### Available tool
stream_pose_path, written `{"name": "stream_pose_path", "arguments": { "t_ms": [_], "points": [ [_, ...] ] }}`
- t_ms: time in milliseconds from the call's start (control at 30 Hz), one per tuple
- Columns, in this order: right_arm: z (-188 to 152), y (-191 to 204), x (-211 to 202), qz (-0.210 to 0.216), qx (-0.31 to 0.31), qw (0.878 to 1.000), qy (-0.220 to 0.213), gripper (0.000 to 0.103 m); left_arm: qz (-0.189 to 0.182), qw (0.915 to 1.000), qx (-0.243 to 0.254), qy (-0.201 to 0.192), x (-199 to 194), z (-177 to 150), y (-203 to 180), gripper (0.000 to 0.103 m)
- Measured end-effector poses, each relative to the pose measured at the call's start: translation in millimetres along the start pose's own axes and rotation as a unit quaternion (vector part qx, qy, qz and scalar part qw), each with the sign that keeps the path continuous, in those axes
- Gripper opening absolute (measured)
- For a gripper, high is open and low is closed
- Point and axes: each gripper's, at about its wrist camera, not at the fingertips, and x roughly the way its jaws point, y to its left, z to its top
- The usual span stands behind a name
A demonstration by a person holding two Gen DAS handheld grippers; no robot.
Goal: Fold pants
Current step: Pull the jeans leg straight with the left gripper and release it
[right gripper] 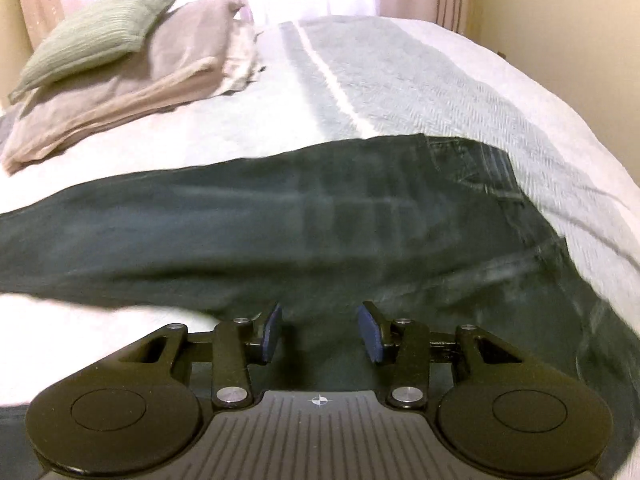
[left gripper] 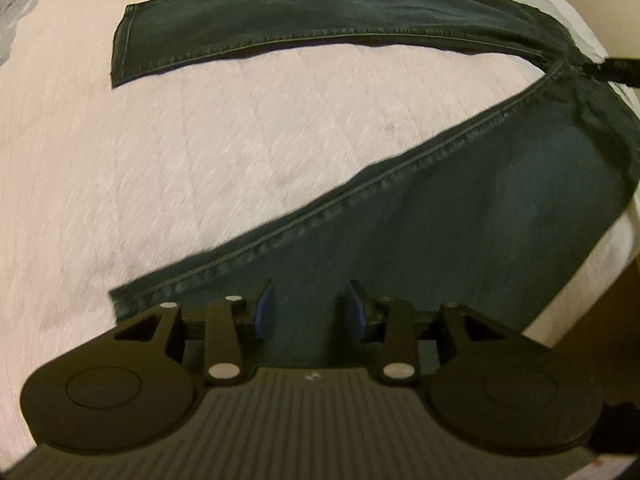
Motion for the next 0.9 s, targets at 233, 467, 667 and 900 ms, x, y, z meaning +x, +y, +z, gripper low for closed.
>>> {"name": "stream_pose_path", "arguments": {
  "t_ms": [233,467,667,900],
  "points": [
    [-41,-3,29,0.037,-0.067,0.992,0.096,0.04,0.002,0.9999,0.009,0.012,18,27,-42,0.042],
    [-26,-18,-25,0.053,-0.03,0.995,0.081,0.048,0.003,0.9999,0.014,-0.009,2,53,-72,0.042],
    [-14,-19,-90,0.027,0.016,0.994,0.101,0.065,0.011,0.999,-0.008,-0.044,-32,76,-76,0.049],
    [-22,-13,-186,-0.013,0.072,0.993,0.09,0.067,0.0,0.9966,-0.013,-0.082,-67,92,-76,0.067]
  ]
}}
